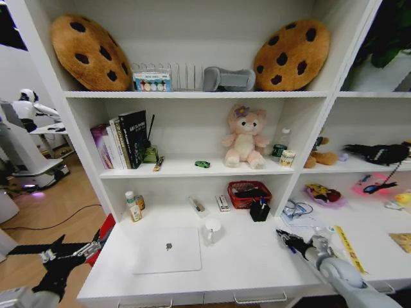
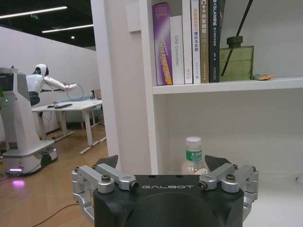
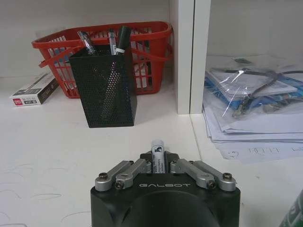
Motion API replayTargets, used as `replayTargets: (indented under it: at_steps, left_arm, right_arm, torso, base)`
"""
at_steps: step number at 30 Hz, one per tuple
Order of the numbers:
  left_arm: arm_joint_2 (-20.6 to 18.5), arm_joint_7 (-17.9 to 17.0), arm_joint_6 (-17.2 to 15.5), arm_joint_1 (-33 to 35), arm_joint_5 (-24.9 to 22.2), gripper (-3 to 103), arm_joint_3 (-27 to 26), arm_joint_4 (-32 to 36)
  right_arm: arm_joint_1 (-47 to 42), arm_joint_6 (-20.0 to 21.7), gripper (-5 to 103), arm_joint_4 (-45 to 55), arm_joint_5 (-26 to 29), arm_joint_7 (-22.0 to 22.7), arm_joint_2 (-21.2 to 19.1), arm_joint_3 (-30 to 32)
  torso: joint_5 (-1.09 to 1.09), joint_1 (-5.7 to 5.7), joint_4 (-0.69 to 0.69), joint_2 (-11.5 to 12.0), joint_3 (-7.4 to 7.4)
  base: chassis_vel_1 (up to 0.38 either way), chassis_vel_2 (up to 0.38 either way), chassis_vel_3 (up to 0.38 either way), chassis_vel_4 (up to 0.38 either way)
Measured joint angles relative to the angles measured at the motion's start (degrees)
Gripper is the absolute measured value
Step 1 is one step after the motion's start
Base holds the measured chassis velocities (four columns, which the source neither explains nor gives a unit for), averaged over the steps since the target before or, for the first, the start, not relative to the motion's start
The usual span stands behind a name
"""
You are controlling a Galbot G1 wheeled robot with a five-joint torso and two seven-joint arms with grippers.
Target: Organize the objects on the table.
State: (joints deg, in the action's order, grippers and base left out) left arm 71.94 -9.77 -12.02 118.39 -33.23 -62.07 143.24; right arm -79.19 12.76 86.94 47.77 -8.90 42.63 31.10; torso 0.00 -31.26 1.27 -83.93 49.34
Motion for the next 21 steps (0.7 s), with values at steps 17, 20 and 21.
replayTargets:
  at_steps: [17,20,21]
  left_arm:
    - [0.0,0.0,0.01,0.0,0.0,100,0.0,0.0]
    - [0.0,0.0,0.0,0.0,0.0,100,0.0,0.0]
    - [0.0,0.0,0.0,0.0,0.0,100,0.0,0.0]
  right_arm:
    - [4.75,-19.36,13,7.73,-3.59,-4.82,2.42,-1.04]
    - [9.66,-23.13,13,4.79,-6.78,-3.71,3.35,-3.47]
    - [12.56,-24.63,13,3.05,-7.39,-2.5,4.02,-5.22]
  torso:
    - [-0.01,0.0,0.0,0.0,0.0]
    - [0.0,0.0,-0.02,0.0,0.01]
    - [0.0,0.0,-0.02,0.01,0.01]
  base:
    - [0.0,0.0,0.0,0.0]
    - [0.0,0.0,0.0,0.0]
    - [0.0,0.0,0.0,0.0]
